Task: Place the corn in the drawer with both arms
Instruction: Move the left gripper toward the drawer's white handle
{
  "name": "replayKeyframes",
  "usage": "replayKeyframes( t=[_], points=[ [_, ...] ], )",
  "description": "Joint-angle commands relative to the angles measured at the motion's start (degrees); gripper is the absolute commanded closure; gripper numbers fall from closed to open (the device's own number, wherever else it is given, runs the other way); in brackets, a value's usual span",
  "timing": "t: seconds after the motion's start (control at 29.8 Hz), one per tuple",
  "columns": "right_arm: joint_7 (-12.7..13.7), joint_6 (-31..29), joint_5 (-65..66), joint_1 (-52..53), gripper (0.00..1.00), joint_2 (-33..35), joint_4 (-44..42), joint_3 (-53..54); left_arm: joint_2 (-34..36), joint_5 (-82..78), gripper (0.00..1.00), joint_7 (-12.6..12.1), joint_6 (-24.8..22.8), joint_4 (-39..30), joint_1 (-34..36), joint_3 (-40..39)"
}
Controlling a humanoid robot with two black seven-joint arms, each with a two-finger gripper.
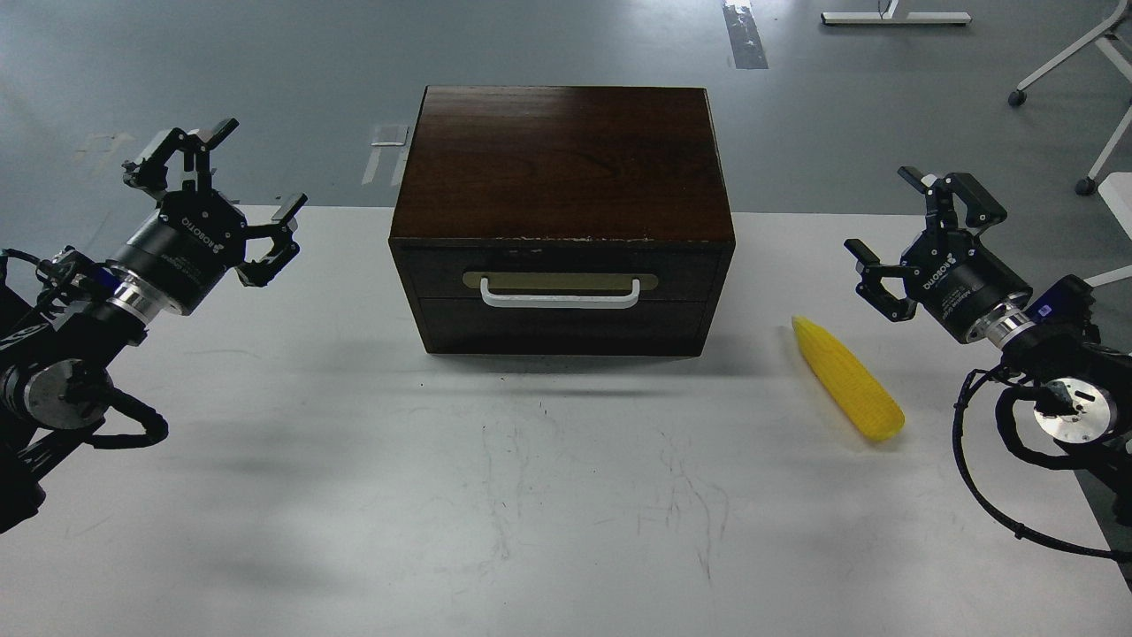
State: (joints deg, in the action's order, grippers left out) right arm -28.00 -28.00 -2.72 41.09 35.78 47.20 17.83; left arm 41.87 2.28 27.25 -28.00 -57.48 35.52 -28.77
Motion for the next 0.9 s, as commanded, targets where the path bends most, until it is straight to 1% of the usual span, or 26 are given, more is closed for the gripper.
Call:
replayKeyframes(
  t=[0.0, 0.23, 0.37, 0.47, 0.5, 0.57, 0.67, 0.74, 0.8, 0.87],
  points=[
    [0.00, 0.00, 0.00, -0.04, 0.00, -0.01, 0.00, 0.01, 0.23, 0.01, 0.02, 0.00, 0.00, 0.00, -0.10, -0.32],
    [0.00, 0.00, 0.00, -0.04, 0.00, -0.01, 0.00, 0.01, 0.58, 0.01, 0.02, -0.09, 0.00, 0.09, -0.37, -0.58],
    [0.00, 0.00, 0.00, 0.05, 0.00, -0.01, 0.00, 0.10, 1.55, 0.01, 0.02, 0.17, 0.00, 0.09, 0.77, -1.37],
    [0.00, 0.00, 0.09, 0.05, 0.00, 0.17, 0.00, 0.10, 2.69, -1.65, 0.02, 0.26, 0.00, 0.00, 3.23, -2.43],
    [0.00, 0.00, 0.09, 0.05, 0.00, 0.26, 0.00, 0.10, 3.13, -4.36, 0.02, 0.35, 0.00, -0.18, 5.50, -2.43],
    [0.00, 0.00, 0.09, 0.05, 0.00, 0.52, -0.09, 0.10, 4.36, -14.79, 0.02, 0.75, 0.00, -1.31, 10.51, -2.51],
    [0.00, 0.00, 0.17, 0.05, 0.00, 0.70, -0.09, 0.10, 4.72, -23.78, 0.02, 0.75, 0.00, -3.68, 14.56, -2.51],
    [0.00, 0.00, 0.17, 0.05, 0.00, 0.78, -0.09, 0.10, 4.54, -36.93, 0.02, 0.75, 0.00, -7.80, 18.77, -2.43],
    [0.00, 0.00, 0.17, 0.05, 0.00, 0.78, -0.09, 0.10, 4.02, -46.60, 0.02, 0.75, 0.00, -11.93, 21.59, -2.43],
    [0.00, 0.00, 0.17, 0.05, 0.00, 0.78, -0.09, 0.18, 3.66, -52.61, 0.02, 0.75, 0.00, -14.93, 23.35, -2.25]
  ],
)
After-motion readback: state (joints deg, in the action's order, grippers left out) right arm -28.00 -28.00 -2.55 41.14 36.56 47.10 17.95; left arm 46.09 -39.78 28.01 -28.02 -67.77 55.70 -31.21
